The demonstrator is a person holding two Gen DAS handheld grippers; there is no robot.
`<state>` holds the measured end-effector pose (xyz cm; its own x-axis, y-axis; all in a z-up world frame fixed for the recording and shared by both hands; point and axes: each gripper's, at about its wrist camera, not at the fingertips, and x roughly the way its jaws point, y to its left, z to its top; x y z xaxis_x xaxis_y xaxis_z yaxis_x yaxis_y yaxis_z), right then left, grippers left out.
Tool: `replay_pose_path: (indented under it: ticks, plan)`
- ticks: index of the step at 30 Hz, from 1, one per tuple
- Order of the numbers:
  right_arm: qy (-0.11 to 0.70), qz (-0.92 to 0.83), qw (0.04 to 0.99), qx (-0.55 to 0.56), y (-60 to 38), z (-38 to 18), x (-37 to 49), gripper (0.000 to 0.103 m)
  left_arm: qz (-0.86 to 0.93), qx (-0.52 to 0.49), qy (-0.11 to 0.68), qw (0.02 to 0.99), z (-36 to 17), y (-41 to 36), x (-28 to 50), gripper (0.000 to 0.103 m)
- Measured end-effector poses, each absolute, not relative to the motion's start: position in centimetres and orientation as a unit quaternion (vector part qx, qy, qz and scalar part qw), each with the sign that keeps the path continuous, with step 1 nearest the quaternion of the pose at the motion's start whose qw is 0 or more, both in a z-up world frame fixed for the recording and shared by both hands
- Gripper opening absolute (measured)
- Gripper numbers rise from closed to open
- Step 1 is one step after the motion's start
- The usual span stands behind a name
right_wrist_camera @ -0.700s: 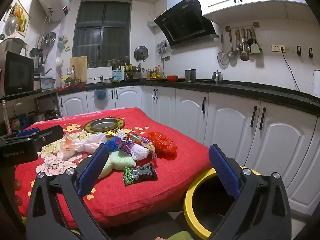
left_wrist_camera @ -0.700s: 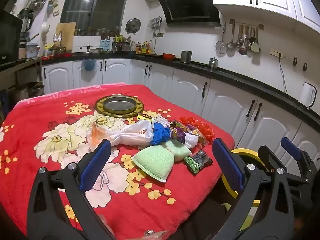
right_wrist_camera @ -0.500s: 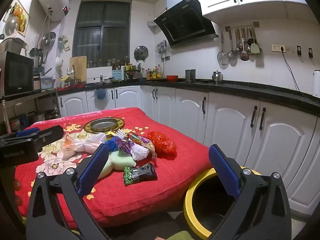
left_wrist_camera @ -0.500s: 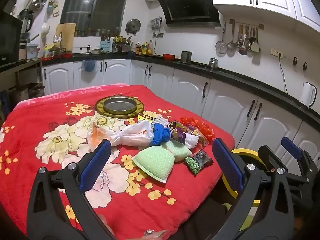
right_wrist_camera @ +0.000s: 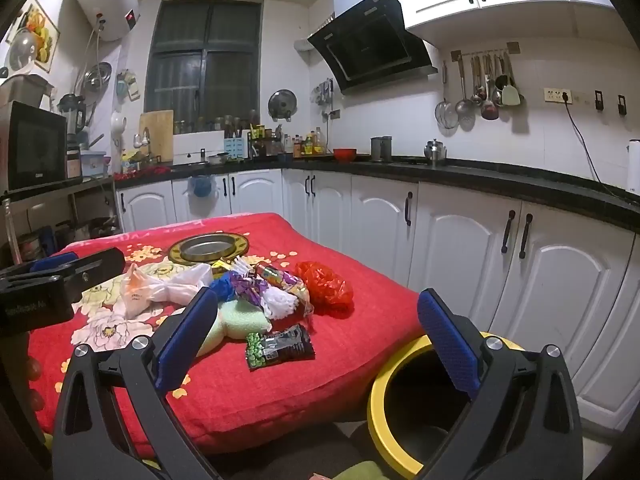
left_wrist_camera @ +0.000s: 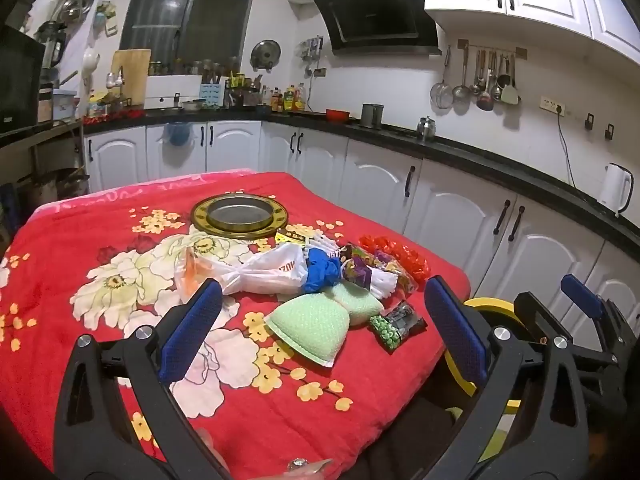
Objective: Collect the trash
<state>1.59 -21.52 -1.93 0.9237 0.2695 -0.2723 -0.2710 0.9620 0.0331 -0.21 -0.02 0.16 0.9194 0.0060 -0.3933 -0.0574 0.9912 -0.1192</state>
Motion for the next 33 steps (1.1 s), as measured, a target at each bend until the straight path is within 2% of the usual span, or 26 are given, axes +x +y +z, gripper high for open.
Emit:
replay_pose_path:
  ticks: [33]
  plan:
    - [0.14, 0.143, 0.98, -0.005, -21.5, -1.8, 1.2, 0.097, 0.021, -0.062, 0.19, 0.98, 0.6, 0.1, -0.7, 0.093]
